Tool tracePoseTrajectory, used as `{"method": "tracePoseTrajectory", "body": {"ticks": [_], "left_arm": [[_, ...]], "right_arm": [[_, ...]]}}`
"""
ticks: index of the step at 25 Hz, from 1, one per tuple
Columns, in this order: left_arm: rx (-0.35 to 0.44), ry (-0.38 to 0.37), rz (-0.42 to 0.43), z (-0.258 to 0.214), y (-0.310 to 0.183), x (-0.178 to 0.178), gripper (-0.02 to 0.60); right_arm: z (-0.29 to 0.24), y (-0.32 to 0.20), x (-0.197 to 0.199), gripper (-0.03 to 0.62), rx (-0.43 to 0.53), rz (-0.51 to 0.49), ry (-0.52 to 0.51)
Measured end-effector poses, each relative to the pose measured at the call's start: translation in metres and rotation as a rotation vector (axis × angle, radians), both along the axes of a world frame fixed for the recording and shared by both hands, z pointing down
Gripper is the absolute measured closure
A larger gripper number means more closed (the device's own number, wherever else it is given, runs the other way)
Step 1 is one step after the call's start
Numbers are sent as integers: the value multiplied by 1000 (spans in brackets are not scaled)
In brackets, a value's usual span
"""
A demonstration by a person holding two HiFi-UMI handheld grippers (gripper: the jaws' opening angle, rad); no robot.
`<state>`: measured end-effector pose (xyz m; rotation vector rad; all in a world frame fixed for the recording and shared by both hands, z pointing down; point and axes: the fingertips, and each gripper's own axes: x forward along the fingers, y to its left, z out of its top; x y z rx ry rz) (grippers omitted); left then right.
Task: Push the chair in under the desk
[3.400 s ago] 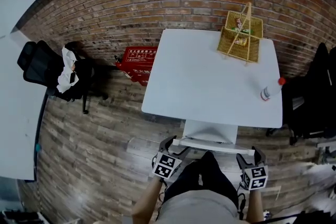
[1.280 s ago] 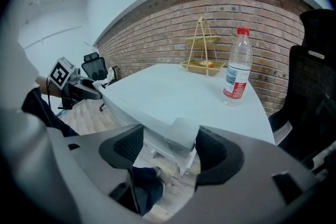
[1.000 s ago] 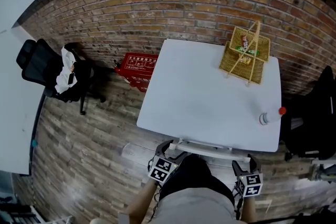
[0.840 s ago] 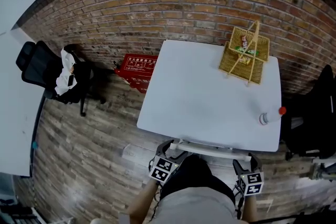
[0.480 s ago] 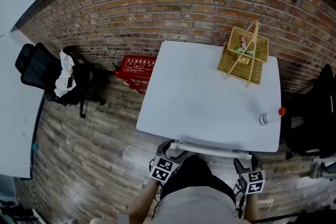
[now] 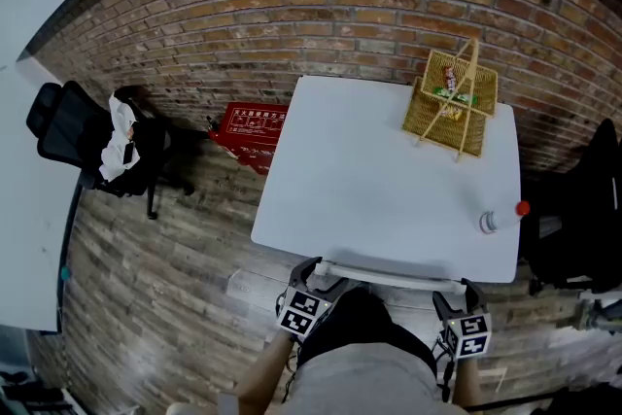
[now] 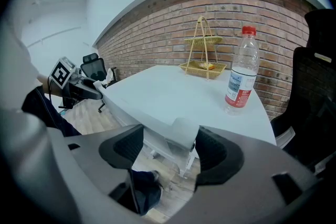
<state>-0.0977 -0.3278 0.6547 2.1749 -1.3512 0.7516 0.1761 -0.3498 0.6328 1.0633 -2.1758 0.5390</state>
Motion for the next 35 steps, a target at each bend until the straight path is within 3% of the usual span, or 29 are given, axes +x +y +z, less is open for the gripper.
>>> {"method": "tracePoseTrajectory", "body": {"ticks": [14, 22, 26, 28, 31, 35], "left_arm": [[4, 3, -1, 0, 0, 1, 256], [-13, 3, 21, -2, 5, 1, 258], [-2, -4, 5, -9, 7, 1, 258], [36, 19, -14, -23, 6, 0, 259], [132, 144, -114, -60, -6, -9, 264], [258, 224, -205, -107, -28, -19, 336]], "right_arm": [[2, 1, 1, 279, 1, 2, -8], [-3, 3, 2, 279, 55, 22, 14], [-11, 4, 6, 279, 62, 54, -34], [-24, 3, 6, 279, 86, 63, -56], [-51, 0, -5, 279, 129, 11, -67], [-87, -14, -25, 281, 213, -45, -93]]}}
